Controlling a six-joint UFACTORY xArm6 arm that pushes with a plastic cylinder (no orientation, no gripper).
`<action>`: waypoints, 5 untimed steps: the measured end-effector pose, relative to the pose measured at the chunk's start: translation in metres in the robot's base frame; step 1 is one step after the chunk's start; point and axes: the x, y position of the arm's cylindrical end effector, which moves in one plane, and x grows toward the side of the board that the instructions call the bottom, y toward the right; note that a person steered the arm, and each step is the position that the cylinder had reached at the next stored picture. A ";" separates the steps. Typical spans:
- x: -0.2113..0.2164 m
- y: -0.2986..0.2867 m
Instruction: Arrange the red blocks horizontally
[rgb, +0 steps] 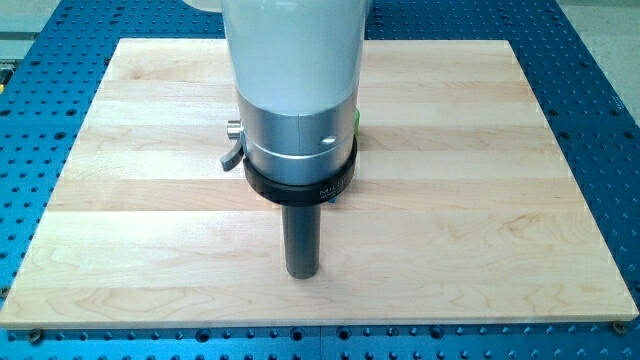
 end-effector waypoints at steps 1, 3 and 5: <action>-0.046 -0.001; -0.165 -0.006; -0.190 -0.033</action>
